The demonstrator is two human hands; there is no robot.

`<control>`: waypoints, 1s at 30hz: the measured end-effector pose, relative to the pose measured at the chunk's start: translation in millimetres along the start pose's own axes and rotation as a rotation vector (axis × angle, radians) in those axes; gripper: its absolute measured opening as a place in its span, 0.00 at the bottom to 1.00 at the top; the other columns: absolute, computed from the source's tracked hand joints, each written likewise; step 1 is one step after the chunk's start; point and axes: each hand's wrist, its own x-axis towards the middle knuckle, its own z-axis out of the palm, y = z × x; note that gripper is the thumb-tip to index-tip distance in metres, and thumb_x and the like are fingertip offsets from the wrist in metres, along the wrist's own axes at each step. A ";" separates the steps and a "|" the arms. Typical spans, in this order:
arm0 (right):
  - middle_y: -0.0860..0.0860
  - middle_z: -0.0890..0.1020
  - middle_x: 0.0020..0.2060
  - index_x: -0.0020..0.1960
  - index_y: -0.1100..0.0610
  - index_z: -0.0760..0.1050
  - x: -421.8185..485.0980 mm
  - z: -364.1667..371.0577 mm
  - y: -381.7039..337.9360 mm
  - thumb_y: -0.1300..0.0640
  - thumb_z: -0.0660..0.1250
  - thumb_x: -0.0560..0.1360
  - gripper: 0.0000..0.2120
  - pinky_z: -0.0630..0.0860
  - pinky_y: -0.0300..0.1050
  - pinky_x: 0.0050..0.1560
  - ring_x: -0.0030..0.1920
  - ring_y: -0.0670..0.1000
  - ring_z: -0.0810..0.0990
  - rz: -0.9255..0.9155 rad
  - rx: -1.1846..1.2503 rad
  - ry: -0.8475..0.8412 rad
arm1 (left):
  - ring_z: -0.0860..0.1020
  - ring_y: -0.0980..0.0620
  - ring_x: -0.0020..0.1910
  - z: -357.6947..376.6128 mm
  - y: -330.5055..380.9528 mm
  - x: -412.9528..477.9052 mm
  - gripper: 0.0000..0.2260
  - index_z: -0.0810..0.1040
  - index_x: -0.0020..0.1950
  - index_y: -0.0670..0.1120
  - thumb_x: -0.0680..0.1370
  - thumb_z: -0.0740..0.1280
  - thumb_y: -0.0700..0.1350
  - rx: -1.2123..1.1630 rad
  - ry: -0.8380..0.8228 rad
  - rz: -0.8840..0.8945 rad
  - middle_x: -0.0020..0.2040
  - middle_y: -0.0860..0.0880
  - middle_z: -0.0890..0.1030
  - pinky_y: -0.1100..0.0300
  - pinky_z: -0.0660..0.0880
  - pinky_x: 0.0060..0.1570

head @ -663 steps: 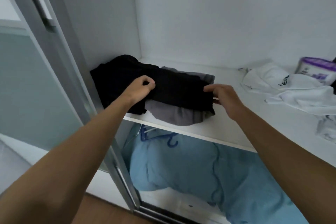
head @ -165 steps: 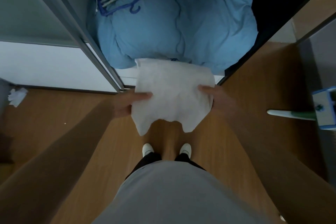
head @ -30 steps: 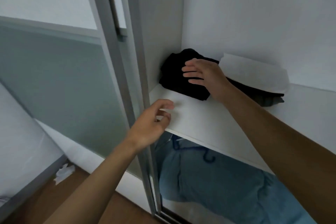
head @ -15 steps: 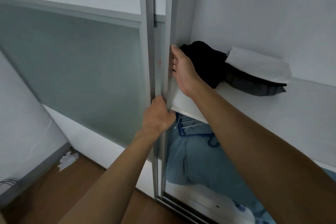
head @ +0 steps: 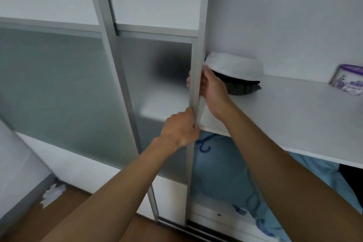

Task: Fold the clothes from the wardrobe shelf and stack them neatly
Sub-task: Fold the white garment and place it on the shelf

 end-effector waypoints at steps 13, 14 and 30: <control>0.49 0.86 0.37 0.37 0.50 0.85 -104.1 -194.1 -32.3 0.42 0.53 0.82 0.27 0.76 0.49 0.56 0.40 0.48 0.84 -0.115 0.144 0.516 | 0.69 0.40 0.72 -1.1 106.6 12.6 0.21 0.78 0.64 0.42 0.70 0.65 0.38 0.194 0.495 0.827 0.73 0.41 0.71 0.42 0.64 0.70; 0.49 0.85 0.35 0.37 0.51 0.84 -110.2 -206.7 -34.4 0.41 0.52 0.83 0.28 0.76 0.48 0.53 0.38 0.47 0.84 -0.125 0.135 0.580 | 0.66 0.41 0.74 -3.2 109.4 19.8 0.22 0.77 0.65 0.43 0.71 0.65 0.39 0.274 0.556 0.837 0.75 0.42 0.68 0.41 0.61 0.72; 0.46 0.69 0.32 0.35 0.53 0.67 -204.8 -387.9 -71.5 0.56 0.61 0.81 0.16 0.67 0.42 0.41 0.34 0.45 0.68 -0.174 -0.623 1.201 | 0.59 0.43 0.78 59.5 288.2 71.7 0.28 0.62 0.79 0.46 0.77 0.59 0.41 0.504 0.805 1.153 0.79 0.45 0.61 0.41 0.45 0.77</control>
